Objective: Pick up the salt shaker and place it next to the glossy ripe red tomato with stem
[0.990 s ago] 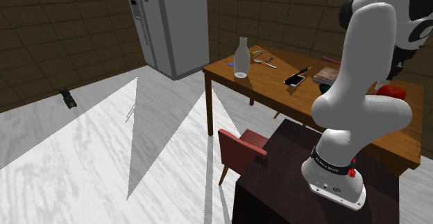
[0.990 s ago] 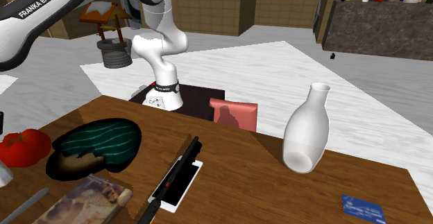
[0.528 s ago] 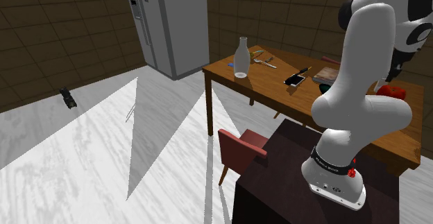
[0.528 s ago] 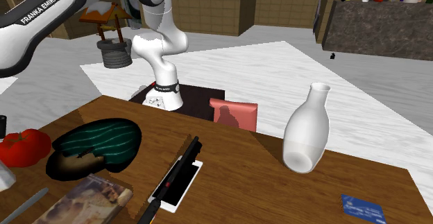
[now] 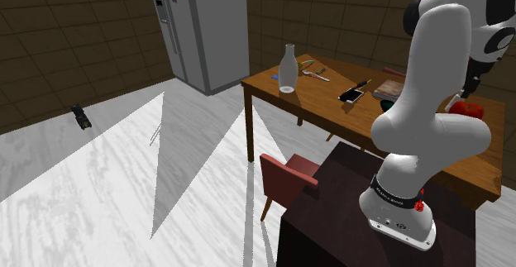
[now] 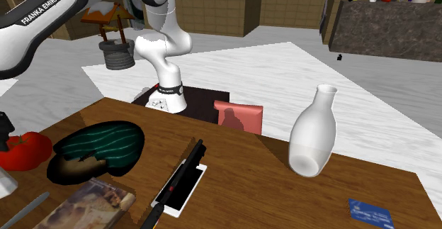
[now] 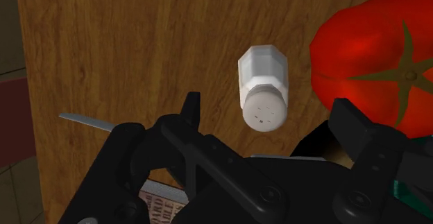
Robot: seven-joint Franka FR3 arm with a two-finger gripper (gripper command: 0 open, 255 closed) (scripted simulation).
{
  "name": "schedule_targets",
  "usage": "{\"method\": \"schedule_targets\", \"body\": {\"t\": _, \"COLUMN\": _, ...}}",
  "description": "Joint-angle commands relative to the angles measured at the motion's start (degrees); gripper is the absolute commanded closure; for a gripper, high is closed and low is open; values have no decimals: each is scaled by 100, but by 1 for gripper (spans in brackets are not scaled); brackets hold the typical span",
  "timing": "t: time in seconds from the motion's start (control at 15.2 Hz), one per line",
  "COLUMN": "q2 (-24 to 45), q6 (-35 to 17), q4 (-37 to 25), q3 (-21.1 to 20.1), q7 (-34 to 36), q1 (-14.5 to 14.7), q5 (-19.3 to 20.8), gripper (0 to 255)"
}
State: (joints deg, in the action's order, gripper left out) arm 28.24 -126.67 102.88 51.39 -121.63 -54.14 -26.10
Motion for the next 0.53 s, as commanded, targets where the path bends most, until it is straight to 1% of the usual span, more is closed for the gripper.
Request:
{"method": "schedule_targets", "body": {"t": 0.0, "q2": -120, "q6": 122, "q4": -32, "q3": 89, "q7": 68, "q1": 78, "q5": 114, "gripper": 0}}
{"method": "schedule_targets", "body": {"t": 0.2, "q2": -437, "q6": 483, "q4": -165, "q3": 316, "q7": 254, "q1": 282, "q5": 424, "gripper": 0}}
{"method": "schedule_targets", "body": {"t": 0.46, "q2": -437, "q6": 482, "q4": -165, "q3": 314, "q7": 255, "q1": 281, "q5": 425, "gripper": 0}}
